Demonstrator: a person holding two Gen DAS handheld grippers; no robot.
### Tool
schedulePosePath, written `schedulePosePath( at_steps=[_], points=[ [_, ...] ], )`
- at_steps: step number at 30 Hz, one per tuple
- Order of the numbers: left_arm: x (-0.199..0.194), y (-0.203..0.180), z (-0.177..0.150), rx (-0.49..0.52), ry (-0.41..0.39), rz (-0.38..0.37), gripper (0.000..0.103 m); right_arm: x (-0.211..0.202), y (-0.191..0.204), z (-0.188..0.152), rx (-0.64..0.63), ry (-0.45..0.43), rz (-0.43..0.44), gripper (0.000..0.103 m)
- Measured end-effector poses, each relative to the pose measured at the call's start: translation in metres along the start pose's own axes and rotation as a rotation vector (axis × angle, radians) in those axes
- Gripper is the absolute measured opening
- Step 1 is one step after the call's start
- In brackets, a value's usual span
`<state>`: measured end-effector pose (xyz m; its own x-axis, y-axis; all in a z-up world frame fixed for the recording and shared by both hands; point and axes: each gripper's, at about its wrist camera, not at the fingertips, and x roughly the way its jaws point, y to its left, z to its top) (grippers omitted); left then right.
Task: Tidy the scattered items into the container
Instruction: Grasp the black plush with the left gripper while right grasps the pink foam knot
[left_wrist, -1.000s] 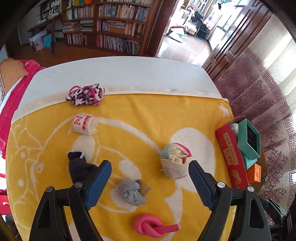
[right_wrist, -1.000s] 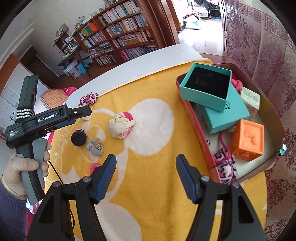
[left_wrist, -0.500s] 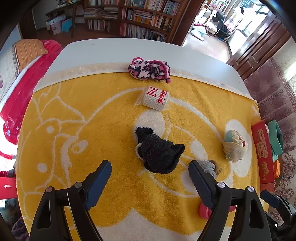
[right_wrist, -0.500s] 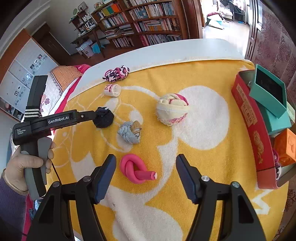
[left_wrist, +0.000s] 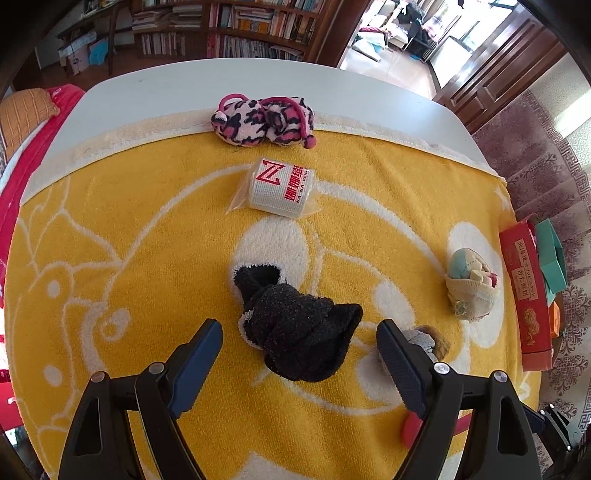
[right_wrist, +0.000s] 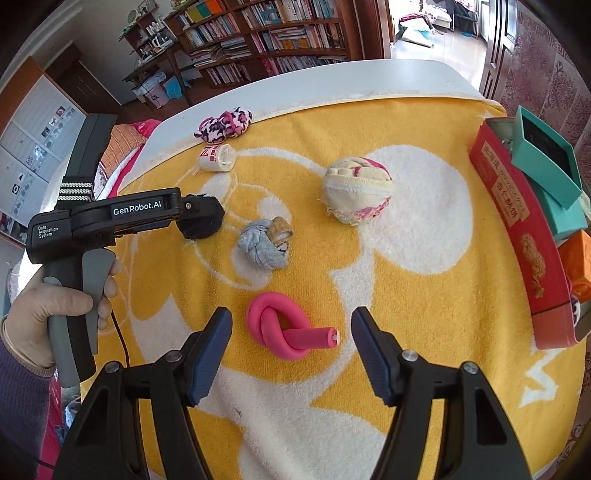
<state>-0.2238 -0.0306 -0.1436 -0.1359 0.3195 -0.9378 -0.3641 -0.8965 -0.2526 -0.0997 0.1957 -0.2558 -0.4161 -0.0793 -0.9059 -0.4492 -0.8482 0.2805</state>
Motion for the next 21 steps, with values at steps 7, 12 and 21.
schedulePosePath(
  at_steps=[7,12,21],
  points=[
    [0.022,0.001,0.003,-0.006,0.035,0.002,0.087,0.006,-0.002,-0.004,0.020,0.018,-0.021,0.071],
    [0.020,0.002,0.002,0.010,0.009,-0.004,0.084,0.010,-0.002,-0.005,0.016,0.029,-0.026,0.071],
    [0.007,0.004,-0.005,0.027,-0.016,-0.011,0.061,0.027,0.015,-0.003,-0.064,0.051,-0.007,0.071]
  ],
)
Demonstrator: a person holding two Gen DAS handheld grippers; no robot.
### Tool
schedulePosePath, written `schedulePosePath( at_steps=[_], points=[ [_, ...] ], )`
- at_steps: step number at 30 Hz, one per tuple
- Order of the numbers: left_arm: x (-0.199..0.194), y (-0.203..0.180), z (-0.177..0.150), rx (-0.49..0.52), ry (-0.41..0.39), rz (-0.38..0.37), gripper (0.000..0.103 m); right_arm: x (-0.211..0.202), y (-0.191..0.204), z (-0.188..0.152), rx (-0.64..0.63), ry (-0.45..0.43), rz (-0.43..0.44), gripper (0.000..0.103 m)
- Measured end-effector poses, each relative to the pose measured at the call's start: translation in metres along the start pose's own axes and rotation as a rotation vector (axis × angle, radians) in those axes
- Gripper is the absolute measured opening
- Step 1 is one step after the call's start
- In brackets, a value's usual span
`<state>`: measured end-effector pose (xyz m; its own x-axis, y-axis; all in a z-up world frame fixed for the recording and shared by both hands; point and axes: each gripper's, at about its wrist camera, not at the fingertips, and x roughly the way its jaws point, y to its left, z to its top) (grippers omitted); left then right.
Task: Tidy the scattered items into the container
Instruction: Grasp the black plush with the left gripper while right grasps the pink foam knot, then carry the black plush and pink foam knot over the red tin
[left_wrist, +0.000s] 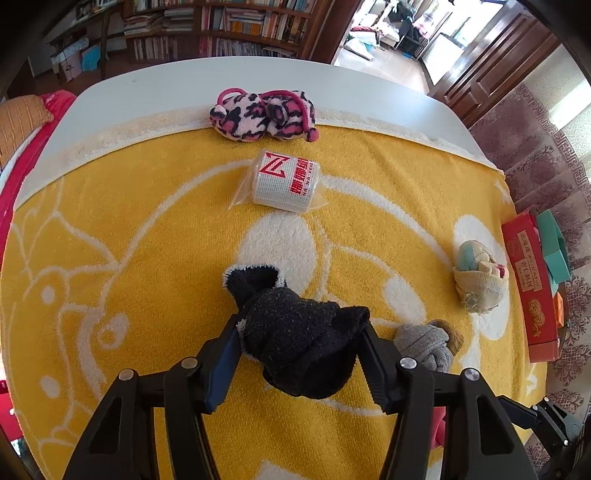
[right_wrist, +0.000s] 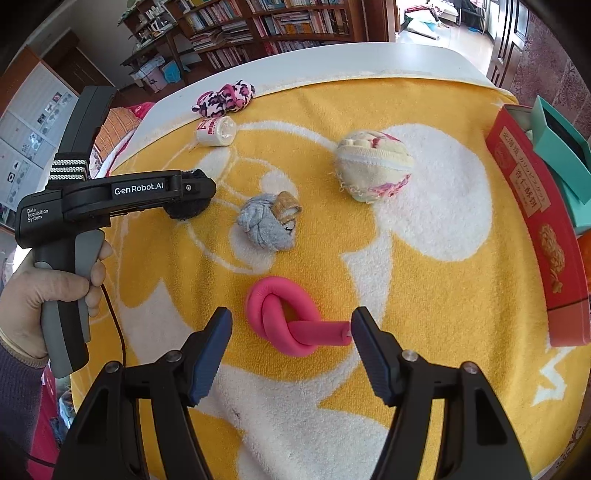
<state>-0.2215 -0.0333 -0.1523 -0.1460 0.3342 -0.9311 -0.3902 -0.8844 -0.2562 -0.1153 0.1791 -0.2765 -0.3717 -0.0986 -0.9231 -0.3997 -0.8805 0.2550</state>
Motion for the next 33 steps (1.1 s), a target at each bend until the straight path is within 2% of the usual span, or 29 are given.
schedulePosePath(
  at_steps=[9,12,14,15,17,25,33],
  points=[
    [-0.024,0.014,-0.005,-0.040,-0.036,0.006,0.061,0.040,0.009,-0.002,-0.127,0.087,-0.054,0.071],
    [-0.031,0.016,-0.010,-0.054,-0.044,0.010,0.061,0.040,0.015,-0.004,-0.174,0.071,-0.077,0.071],
    [-0.034,0.016,-0.013,-0.064,-0.046,0.011,0.061,0.039,0.016,-0.005,-0.183,0.063,-0.094,0.060],
    [-0.035,0.016,-0.014,-0.068,-0.046,0.012,0.061,0.038,0.015,-0.005,-0.186,0.063,-0.103,0.051],
    [-0.037,0.012,-0.015,-0.073,-0.047,0.013,0.061,0.034,0.009,-0.005,-0.159,0.067,-0.073,0.050],
    [-0.042,-0.024,-0.017,-0.042,-0.054,0.001,0.061,-0.009,-0.023,-0.013,-0.071,0.002,-0.023,0.050],
    [-0.043,-0.101,-0.010,0.051,-0.063,-0.049,0.061,-0.074,-0.096,-0.015,0.077,-0.124,-0.061,0.050]
  ],
)
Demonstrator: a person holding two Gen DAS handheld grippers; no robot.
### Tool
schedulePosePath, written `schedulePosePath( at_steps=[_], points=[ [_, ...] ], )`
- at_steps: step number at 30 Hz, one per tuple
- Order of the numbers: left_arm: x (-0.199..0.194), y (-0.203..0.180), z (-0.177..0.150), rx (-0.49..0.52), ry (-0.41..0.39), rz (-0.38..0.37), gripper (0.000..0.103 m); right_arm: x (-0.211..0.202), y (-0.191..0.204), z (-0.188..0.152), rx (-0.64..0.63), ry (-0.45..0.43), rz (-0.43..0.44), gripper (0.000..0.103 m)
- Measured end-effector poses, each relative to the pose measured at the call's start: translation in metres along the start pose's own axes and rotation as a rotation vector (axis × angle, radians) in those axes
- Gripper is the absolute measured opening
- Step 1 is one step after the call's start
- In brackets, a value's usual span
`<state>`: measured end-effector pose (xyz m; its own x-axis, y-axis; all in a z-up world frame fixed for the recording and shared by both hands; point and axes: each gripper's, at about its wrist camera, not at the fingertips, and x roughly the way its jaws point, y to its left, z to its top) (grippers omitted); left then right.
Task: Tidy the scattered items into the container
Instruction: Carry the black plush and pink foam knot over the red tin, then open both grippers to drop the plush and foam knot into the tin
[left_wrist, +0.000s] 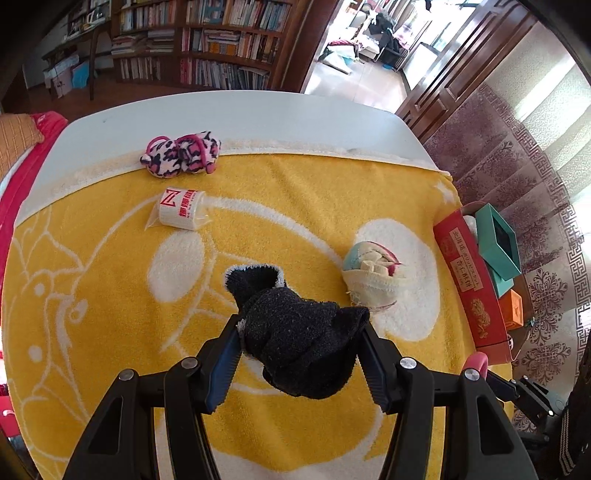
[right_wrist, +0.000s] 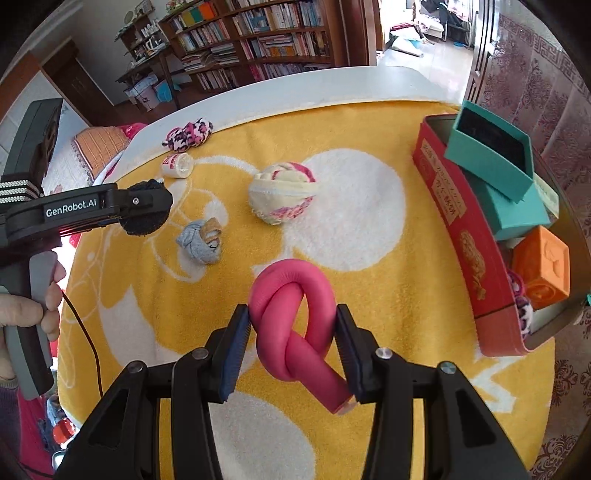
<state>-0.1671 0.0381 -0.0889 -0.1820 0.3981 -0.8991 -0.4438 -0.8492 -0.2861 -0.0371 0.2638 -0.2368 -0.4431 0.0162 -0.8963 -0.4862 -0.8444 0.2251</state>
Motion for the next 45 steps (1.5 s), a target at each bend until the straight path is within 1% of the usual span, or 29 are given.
schedulePosePath(
  at_steps=[9,15,20,27,30,31,32,33,39,45],
  points=[
    [0.005,-0.105,0.005,0.142,0.003,-0.073,0.061,-0.058,-0.099,0.017,0.160,-0.151,-0.089,0.050],
    [0.016,-0.176,0.000,0.231,0.017,-0.130,0.061,-0.078,-0.156,0.027,0.257,-0.207,-0.121,0.050],
    [0.032,-0.228,-0.006,0.293,0.045,-0.169,0.061,-0.092,-0.190,0.031,0.301,-0.236,-0.124,0.050],
    [0.056,-0.281,-0.011,0.370,0.069,-0.194,0.061,-0.099,-0.212,0.033,0.316,-0.254,-0.115,0.050],
    [0.064,-0.294,-0.011,0.387,0.080,-0.206,0.062,-0.098,-0.218,0.033,0.320,-0.252,-0.108,0.050],
    [0.067,-0.297,-0.011,0.387,0.089,-0.206,0.068,-0.097,-0.219,0.033,0.320,-0.251,-0.106,0.050],
    [0.069,-0.298,-0.010,0.382,0.095,-0.201,0.079,-0.097,-0.218,0.033,0.320,-0.252,-0.106,0.050],
    [0.069,-0.297,-0.011,0.373,0.090,-0.197,0.081,-0.098,-0.220,0.033,0.319,-0.253,-0.104,0.050],
    [0.066,-0.282,-0.005,0.291,0.087,-0.207,0.081,-0.096,-0.224,0.037,0.320,-0.258,-0.077,0.051],
    [0.054,-0.253,0.000,0.206,0.069,-0.204,0.081,-0.090,-0.218,0.042,0.312,-0.245,-0.065,0.051]
  ],
)
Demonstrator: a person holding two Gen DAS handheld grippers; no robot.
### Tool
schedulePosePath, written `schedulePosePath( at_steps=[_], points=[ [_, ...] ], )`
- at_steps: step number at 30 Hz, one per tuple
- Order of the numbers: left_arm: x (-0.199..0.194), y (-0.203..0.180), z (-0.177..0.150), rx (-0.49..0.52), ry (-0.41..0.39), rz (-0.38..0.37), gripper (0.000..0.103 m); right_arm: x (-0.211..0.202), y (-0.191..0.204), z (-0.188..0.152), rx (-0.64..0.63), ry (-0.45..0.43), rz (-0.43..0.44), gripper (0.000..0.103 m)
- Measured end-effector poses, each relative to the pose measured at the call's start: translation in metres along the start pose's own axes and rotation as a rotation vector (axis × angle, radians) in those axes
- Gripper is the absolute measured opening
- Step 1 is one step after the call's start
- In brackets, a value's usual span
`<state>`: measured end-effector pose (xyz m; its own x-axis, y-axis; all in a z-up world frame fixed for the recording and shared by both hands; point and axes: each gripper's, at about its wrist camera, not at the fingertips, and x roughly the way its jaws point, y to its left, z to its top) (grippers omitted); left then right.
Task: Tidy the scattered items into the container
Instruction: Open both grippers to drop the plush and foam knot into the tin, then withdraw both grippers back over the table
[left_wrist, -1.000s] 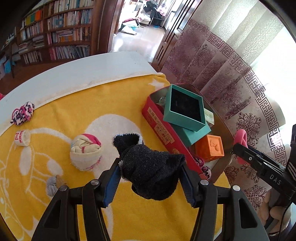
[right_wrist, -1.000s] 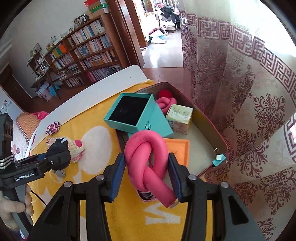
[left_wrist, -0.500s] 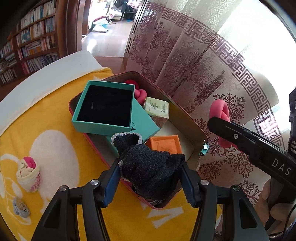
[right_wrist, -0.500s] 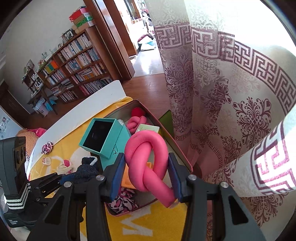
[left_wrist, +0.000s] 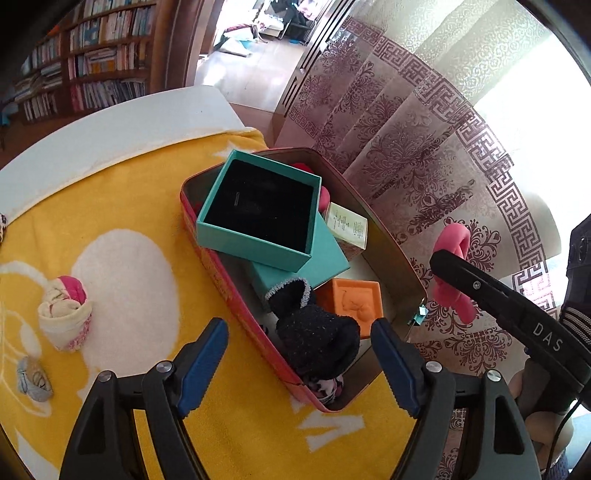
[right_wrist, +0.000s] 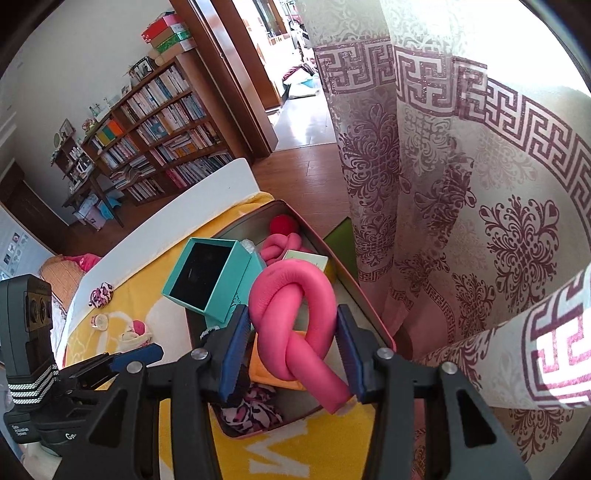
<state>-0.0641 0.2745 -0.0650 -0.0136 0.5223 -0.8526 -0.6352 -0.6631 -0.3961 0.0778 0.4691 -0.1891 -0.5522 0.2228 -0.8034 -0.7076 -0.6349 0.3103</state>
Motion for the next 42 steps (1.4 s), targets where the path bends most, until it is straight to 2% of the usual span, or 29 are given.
schedulePosePath(
  at_steps=[2,6,16,24,29,35,42],
  points=[
    [-0.006,0.009,-0.002,-0.021,-0.008,0.007,0.081,0.002,0.002,0.000,0.002,0.002,0.001,0.051],
    [-0.016,0.025,-0.006,-0.053,-0.021,0.022,0.081,0.003,0.006,-0.001,0.006,-0.001,-0.004,0.059],
    [-0.037,0.069,-0.024,-0.131,-0.029,0.055,0.081,0.009,0.041,-0.010,-0.037,0.017,0.017,0.059],
    [-0.060,0.117,-0.045,-0.210,-0.050,0.101,0.081,0.020,0.090,-0.022,-0.107,0.039,0.054,0.059],
    [-0.080,0.164,-0.064,-0.294,-0.060,0.140,0.081,0.032,0.125,-0.032,-0.152,0.066,0.082,0.059],
    [-0.106,0.216,-0.084,-0.385,-0.081,0.184,0.081,0.052,0.174,-0.052,-0.227,0.124,0.128,0.059],
    [-0.124,0.258,-0.102,-0.432,-0.086,0.210,0.081,0.080,0.224,-0.073,-0.274,0.190,0.160,0.059]
  ],
)
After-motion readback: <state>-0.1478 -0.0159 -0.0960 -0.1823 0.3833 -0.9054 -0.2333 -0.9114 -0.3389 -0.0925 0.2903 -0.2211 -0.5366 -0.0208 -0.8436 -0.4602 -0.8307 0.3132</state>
